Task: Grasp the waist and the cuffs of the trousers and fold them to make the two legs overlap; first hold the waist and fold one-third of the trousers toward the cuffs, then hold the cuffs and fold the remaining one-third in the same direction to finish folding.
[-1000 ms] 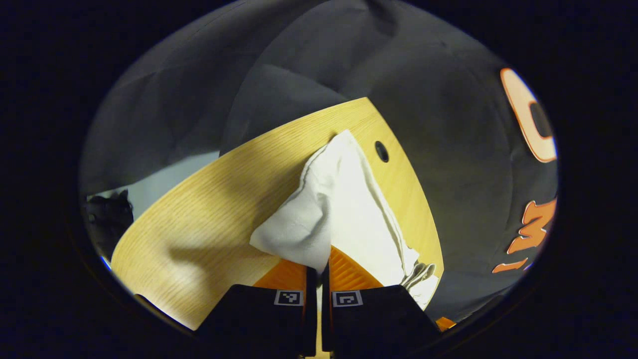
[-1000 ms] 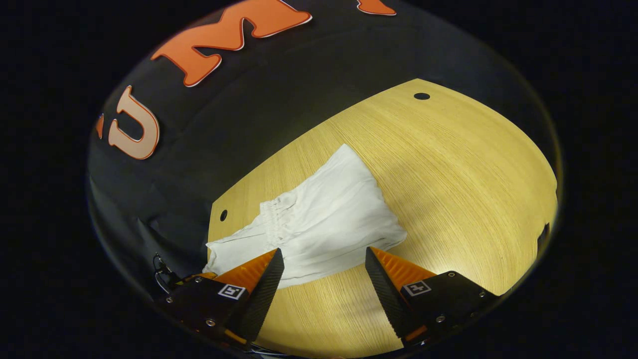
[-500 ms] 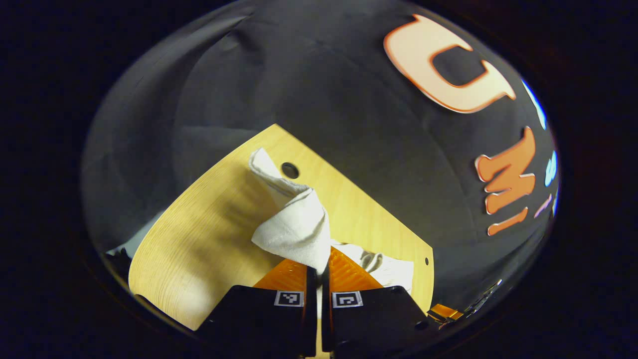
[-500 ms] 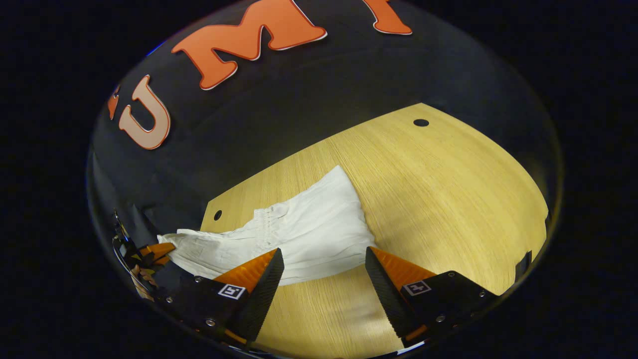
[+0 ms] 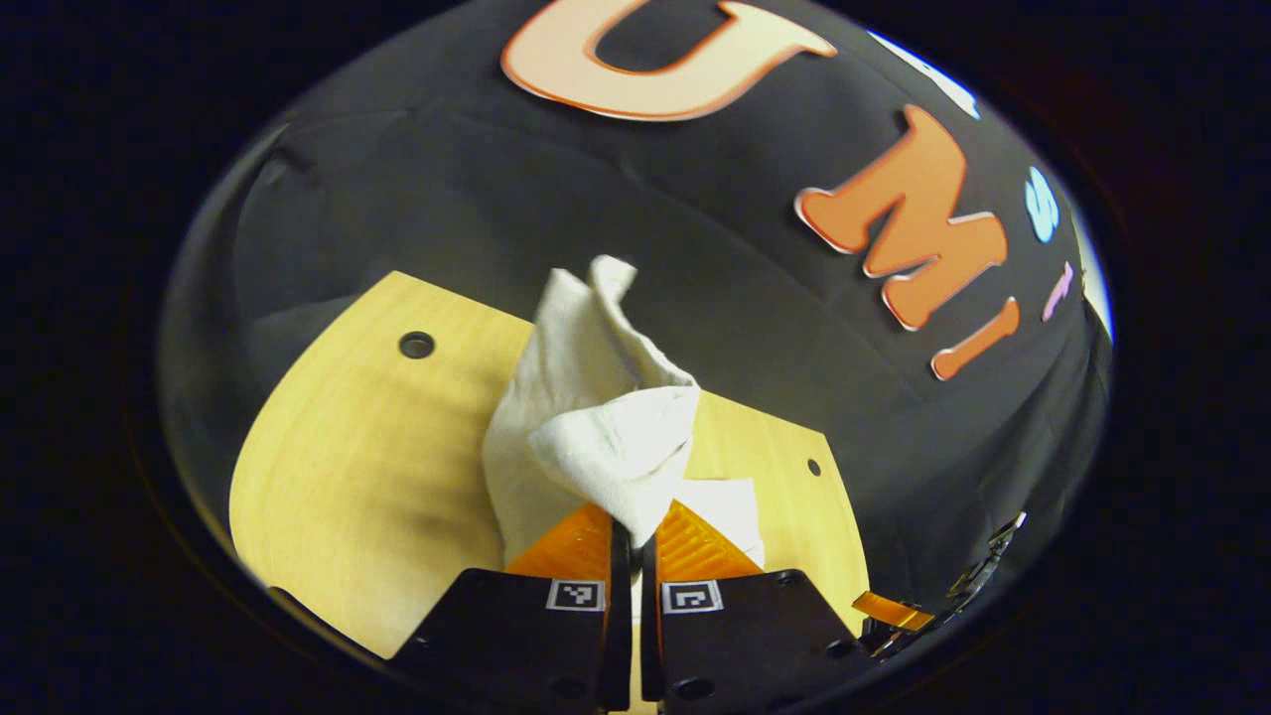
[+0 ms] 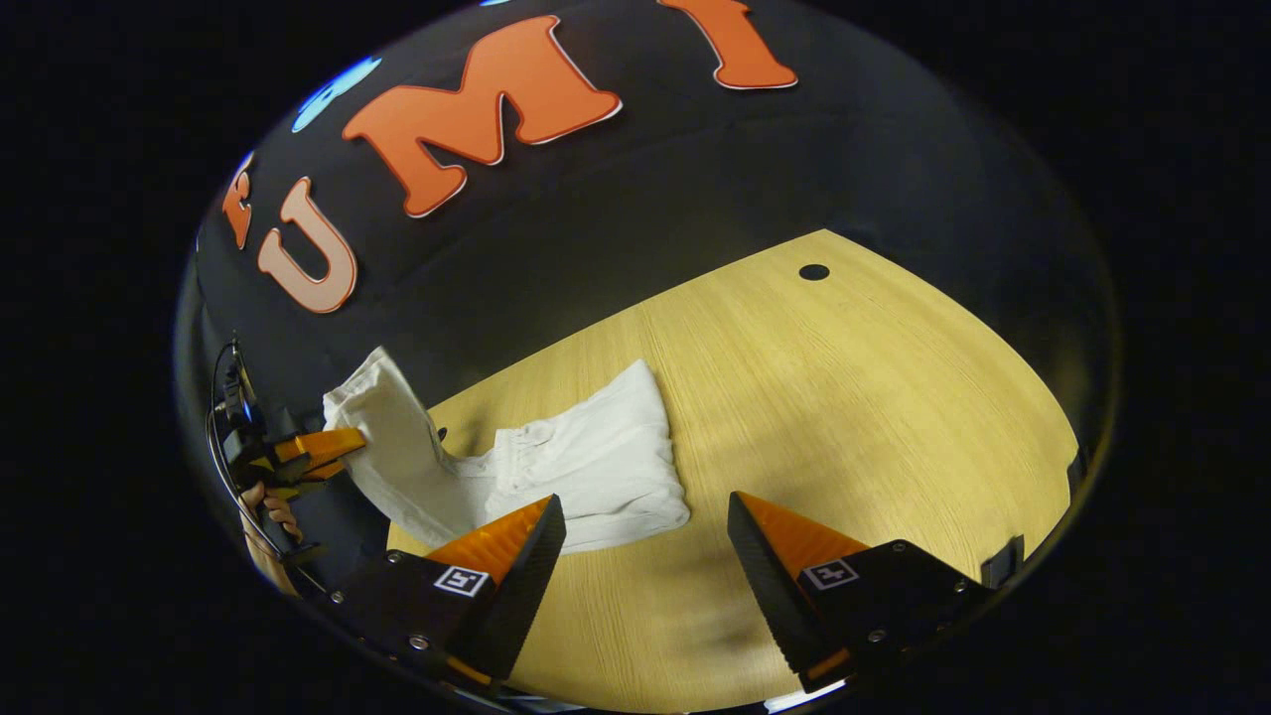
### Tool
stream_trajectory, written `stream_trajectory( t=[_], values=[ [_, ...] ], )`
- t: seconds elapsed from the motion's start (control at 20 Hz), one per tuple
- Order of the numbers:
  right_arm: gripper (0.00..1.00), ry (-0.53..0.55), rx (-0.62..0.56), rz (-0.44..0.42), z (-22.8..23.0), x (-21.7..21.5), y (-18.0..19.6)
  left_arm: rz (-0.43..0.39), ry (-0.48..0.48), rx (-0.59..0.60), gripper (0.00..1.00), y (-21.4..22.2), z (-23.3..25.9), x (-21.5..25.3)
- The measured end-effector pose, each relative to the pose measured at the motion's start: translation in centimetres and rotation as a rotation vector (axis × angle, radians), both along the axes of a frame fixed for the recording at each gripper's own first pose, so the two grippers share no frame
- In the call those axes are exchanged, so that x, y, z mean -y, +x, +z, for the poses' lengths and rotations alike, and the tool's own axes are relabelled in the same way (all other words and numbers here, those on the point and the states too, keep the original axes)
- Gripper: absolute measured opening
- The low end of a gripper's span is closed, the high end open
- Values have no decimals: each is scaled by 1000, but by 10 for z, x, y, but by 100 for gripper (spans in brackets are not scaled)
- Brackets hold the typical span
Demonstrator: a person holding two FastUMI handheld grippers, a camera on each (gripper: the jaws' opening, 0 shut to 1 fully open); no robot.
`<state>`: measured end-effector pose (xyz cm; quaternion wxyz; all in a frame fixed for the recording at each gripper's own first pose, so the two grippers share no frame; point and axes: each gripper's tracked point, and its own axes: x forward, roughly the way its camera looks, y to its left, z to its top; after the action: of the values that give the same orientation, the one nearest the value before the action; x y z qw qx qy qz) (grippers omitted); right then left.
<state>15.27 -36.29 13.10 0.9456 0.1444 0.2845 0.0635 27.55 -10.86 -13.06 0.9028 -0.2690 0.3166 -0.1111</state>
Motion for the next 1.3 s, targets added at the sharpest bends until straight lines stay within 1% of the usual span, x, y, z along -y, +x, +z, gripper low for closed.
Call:
stream_trajectory(
  t=[0.15,0.3,0.45,0.7,0.75,0.85,0.95,1.0,1.1,1.15,1.2,1.25,1.3],
  values=[
    [99,11,1,-16,-1,31,-4,-66,1,-21,8,3,-7,63],
    [99,39,-16,-38,-7,60,-8,-128,22,-52,8,6,-25,122],
    [99,52,-24,-57,-13,83,-12,-176,52,-91,7,3,-46,165],
    [98,53,-40,-71,-20,106,-16,-251,118,-135,8,-5,-72,215],
    [98,57,-42,-75,-21,110,-17,-277,121,-149,9,-9,-77,224],
    [98,63,-48,-79,-24,114,-20,-326,79,-180,10,-23,-81,247],
    [98,63,-49,-76,-23,115,-20,-335,57,-210,56,-34,-86,259],
    [98,62,-46,-72,-21,114,-18,-341,50,-207,58,-38,-86,263],
    [99,59,-35,-60,-15,109,-16,-331,82,-187,94,-44,-81,257],
    [99,56,-26,-50,-11,106,-14,-315,103,-165,95,-43,-76,254],
    [99,52,-18,-43,-9,103,-12,-297,127,-133,100,-43,-68,247],
    [99,48,-8,-33,-4,98,-12,-266,151,-90,90,-41,-54,238],
    [99,45,2,-22,1,94,-12,-245,162,-48,97,-40,-39,229]
  ],
)
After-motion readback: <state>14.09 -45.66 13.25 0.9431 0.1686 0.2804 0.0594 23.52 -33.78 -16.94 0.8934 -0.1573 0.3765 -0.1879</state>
